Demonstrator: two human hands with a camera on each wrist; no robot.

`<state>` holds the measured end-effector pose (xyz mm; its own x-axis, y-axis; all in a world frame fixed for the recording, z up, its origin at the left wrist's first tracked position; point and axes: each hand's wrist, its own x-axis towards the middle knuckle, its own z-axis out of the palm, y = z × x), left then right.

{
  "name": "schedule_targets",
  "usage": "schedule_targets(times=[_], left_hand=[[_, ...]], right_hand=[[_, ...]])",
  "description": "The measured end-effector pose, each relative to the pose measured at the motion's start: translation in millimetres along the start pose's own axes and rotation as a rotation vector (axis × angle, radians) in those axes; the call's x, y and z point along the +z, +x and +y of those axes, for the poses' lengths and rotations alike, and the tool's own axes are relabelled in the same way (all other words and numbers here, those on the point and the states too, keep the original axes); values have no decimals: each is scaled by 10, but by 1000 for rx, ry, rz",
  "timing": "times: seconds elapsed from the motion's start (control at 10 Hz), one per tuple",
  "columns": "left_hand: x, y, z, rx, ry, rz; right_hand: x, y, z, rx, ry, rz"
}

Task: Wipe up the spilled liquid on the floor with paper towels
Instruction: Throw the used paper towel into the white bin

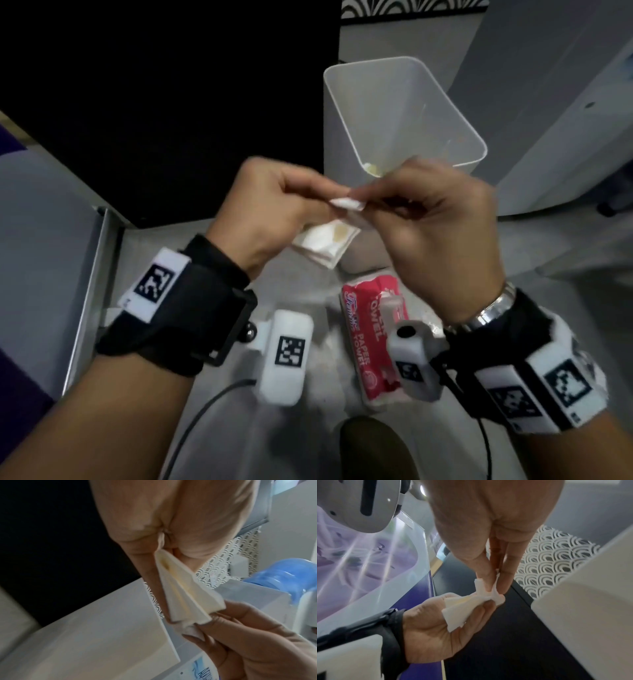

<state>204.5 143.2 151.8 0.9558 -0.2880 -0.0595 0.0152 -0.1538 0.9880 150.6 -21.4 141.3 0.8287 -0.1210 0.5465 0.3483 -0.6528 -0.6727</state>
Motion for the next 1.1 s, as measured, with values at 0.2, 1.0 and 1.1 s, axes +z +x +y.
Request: schedule_targets(times=[0.2,1.0,1.1], left_hand=[[193,551,604,212,246,97],[488,895,-11,364,927,-31],[382,884,1,406,977,-73]], right_hand=[[-264,588,107,-122,-101,163],[-78,768,793,143,-417,-172],[-171,854,734,155,-482,-272]])
